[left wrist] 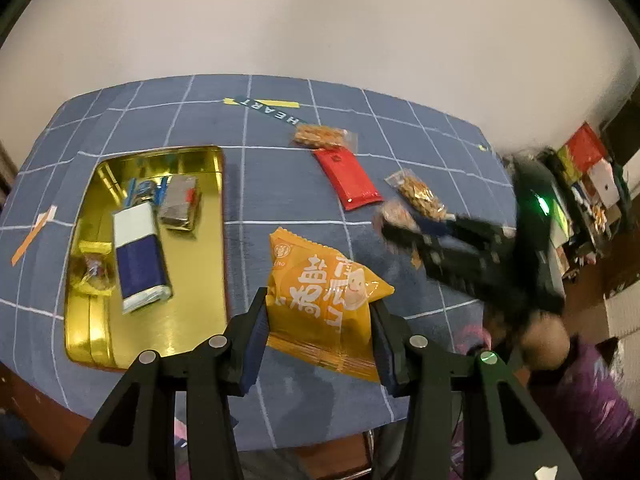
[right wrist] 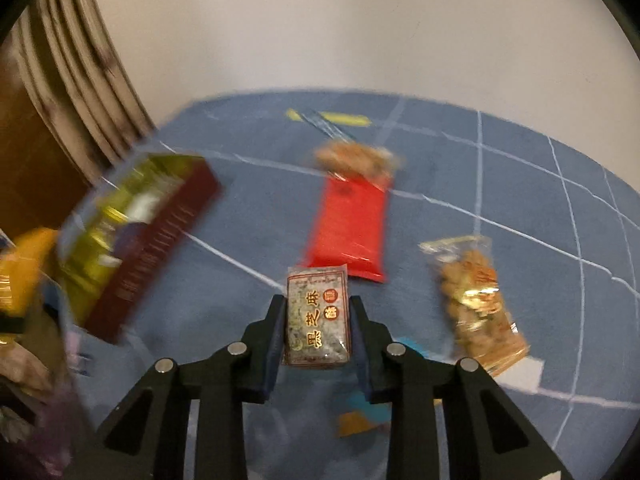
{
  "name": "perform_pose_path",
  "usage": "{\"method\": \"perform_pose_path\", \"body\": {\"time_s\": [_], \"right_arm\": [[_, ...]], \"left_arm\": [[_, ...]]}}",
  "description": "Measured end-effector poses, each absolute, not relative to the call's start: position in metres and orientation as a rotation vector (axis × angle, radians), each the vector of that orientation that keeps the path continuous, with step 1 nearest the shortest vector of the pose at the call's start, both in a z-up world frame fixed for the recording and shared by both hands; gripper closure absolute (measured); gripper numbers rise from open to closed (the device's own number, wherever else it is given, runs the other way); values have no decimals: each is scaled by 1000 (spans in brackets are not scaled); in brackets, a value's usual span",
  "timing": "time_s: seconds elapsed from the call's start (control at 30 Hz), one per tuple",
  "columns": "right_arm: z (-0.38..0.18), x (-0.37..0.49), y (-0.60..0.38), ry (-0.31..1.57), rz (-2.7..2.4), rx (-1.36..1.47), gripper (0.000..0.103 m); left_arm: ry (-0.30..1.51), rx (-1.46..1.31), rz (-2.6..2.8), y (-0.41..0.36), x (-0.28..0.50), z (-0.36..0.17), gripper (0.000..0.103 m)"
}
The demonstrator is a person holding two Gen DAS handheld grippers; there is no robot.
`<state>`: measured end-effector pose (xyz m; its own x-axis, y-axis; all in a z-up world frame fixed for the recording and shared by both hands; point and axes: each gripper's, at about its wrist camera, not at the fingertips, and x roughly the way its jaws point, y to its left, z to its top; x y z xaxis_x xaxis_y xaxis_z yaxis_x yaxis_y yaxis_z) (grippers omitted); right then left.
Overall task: Organize snacks
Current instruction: 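Carry the orange bag over the tin with the left gripper while the right gripper holds the cake packet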
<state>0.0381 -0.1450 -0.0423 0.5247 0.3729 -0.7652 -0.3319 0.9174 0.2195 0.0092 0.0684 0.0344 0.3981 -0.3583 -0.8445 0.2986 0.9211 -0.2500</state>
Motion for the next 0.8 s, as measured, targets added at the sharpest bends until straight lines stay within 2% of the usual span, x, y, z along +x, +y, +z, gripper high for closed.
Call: {"method": "perform_pose_path", "body": {"time_s": [0.5,0.8], "right_arm": [[-34,-43,-85,892,559,129,72],[-25,-55,-94,880,525,156,72]], "left_arm": [[1082,-167,-185,181,2,27,61],[1096,-163,-191,182,8,14,61]]}}
